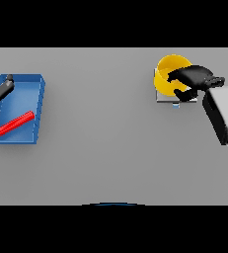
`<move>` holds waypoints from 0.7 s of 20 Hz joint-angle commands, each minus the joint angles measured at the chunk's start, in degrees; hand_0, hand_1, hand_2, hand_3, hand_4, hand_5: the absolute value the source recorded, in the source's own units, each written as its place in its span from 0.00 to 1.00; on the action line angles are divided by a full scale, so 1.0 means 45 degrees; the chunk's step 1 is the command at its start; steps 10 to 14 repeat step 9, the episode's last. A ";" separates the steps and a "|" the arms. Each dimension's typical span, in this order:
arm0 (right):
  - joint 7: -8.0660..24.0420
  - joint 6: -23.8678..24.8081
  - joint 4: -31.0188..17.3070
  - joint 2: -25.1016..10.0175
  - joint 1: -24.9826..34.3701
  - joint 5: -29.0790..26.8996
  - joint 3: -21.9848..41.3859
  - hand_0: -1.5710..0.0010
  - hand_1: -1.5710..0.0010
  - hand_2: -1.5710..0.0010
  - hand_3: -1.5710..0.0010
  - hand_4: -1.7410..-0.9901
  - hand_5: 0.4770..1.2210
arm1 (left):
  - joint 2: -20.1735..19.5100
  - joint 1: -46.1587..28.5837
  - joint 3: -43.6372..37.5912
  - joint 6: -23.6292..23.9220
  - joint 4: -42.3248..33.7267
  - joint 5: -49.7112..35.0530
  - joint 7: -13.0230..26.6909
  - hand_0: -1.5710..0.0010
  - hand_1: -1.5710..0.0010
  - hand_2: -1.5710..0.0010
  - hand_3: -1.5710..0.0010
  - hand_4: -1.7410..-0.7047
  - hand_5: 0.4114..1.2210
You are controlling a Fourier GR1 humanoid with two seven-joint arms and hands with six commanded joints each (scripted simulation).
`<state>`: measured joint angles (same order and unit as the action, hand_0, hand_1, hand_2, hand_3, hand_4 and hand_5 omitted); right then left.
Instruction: Pick up the red beaker and tilt it to pour out 1 green nut into yellow bowl. Pick up the yellow bowl and place it on the metallic measuring scale.
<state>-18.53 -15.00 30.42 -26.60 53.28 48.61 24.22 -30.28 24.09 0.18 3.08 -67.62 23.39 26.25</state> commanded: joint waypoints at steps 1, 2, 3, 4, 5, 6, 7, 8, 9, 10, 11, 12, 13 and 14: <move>-0.0099 0.0003 0.0010 -0.0045 -0.0032 -0.0068 -0.0057 0.92 0.92 0.90 0.77 0.27 0.49 | 0.0052 0.0138 -0.0016 0.0101 0.0256 0.0027 -0.0142 1.00 1.00 1.00 1.00 0.98 0.31; -0.0200 0.0030 -0.0062 -0.0173 -0.0040 -0.0064 -0.0083 0.93 0.94 0.92 0.79 0.27 0.46 | -0.0038 0.0048 -0.0042 0.0038 0.0237 -0.0004 -0.0302 1.00 1.00 1.00 1.00 0.98 0.31; -0.0030 -0.0003 -0.0060 -0.0047 0.0008 -0.0084 -0.0099 0.95 0.95 0.94 0.81 0.28 0.45 | -0.0008 0.0036 -0.0030 0.0112 0.0128 0.0018 -0.0321 1.00 1.00 1.00 1.00 0.98 0.31; 0.0078 -0.0045 -0.0086 -0.0011 -0.0005 -0.0101 -0.0116 0.96 0.96 0.95 0.83 0.29 0.43 | -0.0018 0.0150 -0.0009 0.0039 0.0143 0.0021 -0.0220 1.00 1.00 1.00 1.00 0.98 0.31; 0.0117 -0.0037 -0.0170 -0.0050 0.0034 -0.0089 -0.0139 0.97 0.97 0.96 0.84 0.30 0.42 | -0.0097 0.0115 -0.0014 -0.0022 0.0060 0.0015 -0.0278 1.00 1.00 1.00 1.00 0.98 0.31; 0.0331 -0.0083 -0.0241 -0.0019 0.0090 -0.0078 -0.0159 0.97 0.98 0.97 0.86 0.31 0.40 | -0.0105 0.0166 -0.0028 -0.0010 0.0190 0.0027 -0.0290 1.00 1.00 1.00 1.00 0.98 0.31; 0.0337 -0.0129 -0.0321 -0.0016 0.0080 -0.0095 -0.0177 0.98 0.98 0.97 0.88 0.32 0.38 | -0.0050 0.0142 0.0058 -0.0040 0.0084 0.0066 -0.0195 1.00 1.00 1.00 1.00 0.98 0.31; 0.0362 -0.0172 -0.0404 -0.0002 0.0084 -0.0085 -0.0171 0.98 0.98 0.98 0.89 0.33 0.37 | -0.0060 0.0107 0.0051 -0.0058 0.0106 0.0048 -0.0280 1.00 1.00 1.00 1.00 0.98 0.31; 0.0505 -0.0289 -0.0323 -0.0015 0.0043 -0.0116 -0.0183 0.99 0.99 0.98 0.91 0.35 0.35 | -0.0020 -0.0049 0.0015 -0.0014 0.0003 -0.0009 -0.0266 1.00 1.00 1.00 1.00 0.98 0.31; 0.0505 -0.0289 -0.0323 -0.0015 0.0043 -0.0116 -0.0183 0.99 0.99 0.98 0.91 0.35 0.35 | -0.0020 -0.0049 0.0015 -0.0014 0.0003 -0.0009 -0.0266 1.00 1.00 1.00 1.00 0.98 0.31; 0.0505 -0.0289 -0.0323 -0.0015 0.0043 -0.0116 -0.0183 0.99 0.99 0.98 0.91 0.35 0.35 | -0.0020 -0.0049 0.0015 -0.0014 0.0003 -0.0009 -0.0266 1.00 1.00 1.00 1.00 0.98 0.31; 0.0505 -0.0289 -0.0323 -0.0015 0.0043 -0.0116 -0.0183 0.99 0.99 0.98 0.91 0.35 0.35 | -0.0020 -0.0049 0.0015 -0.0014 0.0003 -0.0009 -0.0266 1.00 1.00 1.00 1.00 0.98 0.31; 0.0505 -0.0289 -0.0323 -0.0015 0.0043 -0.0116 -0.0183 0.99 0.99 0.98 0.91 0.35 0.35 | -0.0020 -0.0049 0.0015 -0.0014 0.0003 -0.0009 -0.0266 1.00 1.00 1.00 1.00 0.98 0.31; 0.0505 -0.0289 -0.0323 -0.0015 0.0043 -0.0116 -0.0183 0.99 0.99 0.98 0.91 0.35 0.35 | -0.0020 -0.0049 0.0015 -0.0014 0.0003 -0.0009 -0.0266 1.00 1.00 1.00 1.00 0.98 0.31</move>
